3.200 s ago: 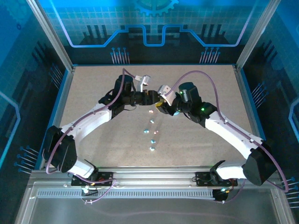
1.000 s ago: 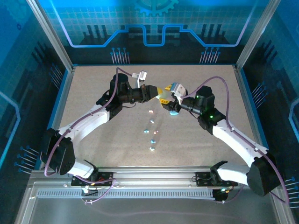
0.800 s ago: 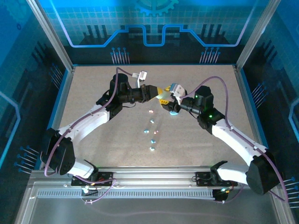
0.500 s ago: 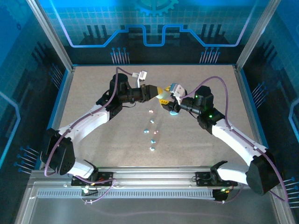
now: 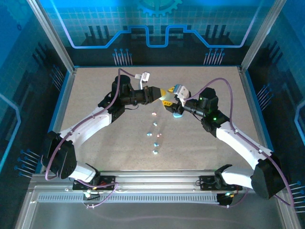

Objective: Insert the wireless bluetooth earbuds into the charging case

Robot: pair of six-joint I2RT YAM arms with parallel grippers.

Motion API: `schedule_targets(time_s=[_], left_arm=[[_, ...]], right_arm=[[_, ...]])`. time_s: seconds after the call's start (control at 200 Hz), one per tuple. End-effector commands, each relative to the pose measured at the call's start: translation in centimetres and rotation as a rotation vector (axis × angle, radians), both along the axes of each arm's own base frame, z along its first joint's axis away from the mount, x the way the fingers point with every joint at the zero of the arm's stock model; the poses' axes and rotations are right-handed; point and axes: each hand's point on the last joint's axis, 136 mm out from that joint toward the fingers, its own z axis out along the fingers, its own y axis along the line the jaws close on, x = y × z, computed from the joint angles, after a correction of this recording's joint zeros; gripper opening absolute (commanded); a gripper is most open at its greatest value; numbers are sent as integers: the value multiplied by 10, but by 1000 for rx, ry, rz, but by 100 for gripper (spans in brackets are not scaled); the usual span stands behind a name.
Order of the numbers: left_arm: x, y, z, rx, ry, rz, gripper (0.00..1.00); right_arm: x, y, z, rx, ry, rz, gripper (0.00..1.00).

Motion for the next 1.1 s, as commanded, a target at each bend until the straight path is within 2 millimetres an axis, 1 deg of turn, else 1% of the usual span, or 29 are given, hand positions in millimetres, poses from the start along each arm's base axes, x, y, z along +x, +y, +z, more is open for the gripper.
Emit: schedule_targets(time_s=[0.0,0.115,0.17,0.235,0.31,0.375,0.385,0.39,0.445,0.48,0.575,0.665,0.735,0.775,0.83,0.916,0.981,1.091], left_arm=[[-8,2,11,-12,-21,-15,11],[-7,1,11,-14,-20,-18,11],[-7,1,10,-13,-19,-19,11],[-8,1,10,-11,-24,-19,13],[-8,1,9,-1,-33,-18,20],[-8,3,9,18,-51,-14,24],[-8,3,9,23,-56,-13,25],[-8,3,8,26,-57,-13,25],[-7,6,9,58,-98,-4,35],[-8,7,11,81,-152,-5,40],[-14,13,18,137,-328,-16,49],[-21,16,26,169,-538,-30,54],[-31,16,31,168,-721,-62,56],[-41,14,35,155,-859,-103,57],[-55,12,33,135,-1007,-155,59],[-51,12,30,146,-1033,-148,60],[-53,8,26,156,-1016,-196,60],[-57,4,30,124,-1025,-245,61]], right_arm=[[3,-5,21,44,-73,-20,55],[4,-3,18,40,-63,-14,49],[4,-3,20,44,-63,-12,47],[2,-2,20,42,-59,-5,42],[-1,-1,19,31,-33,13,40],[-6,0,10,19,16,45,38],[-6,0,20,30,1,52,38],[-6,0,18,26,12,58,38],[-13,2,15,23,65,109,37],[-17,2,12,21,105,137,37],[-20,-1,9,36,215,171,37],[-29,-3,10,52,295,240,37],[-37,-4,12,59,341,294,37],[-41,-5,14,58,361,321,37],[-46,-4,16,57,381,356,37],[-53,-3,19,50,407,406,37],[-55,-2,23,52,420,427,37],[-55,-1,25,55,427,445,38]])
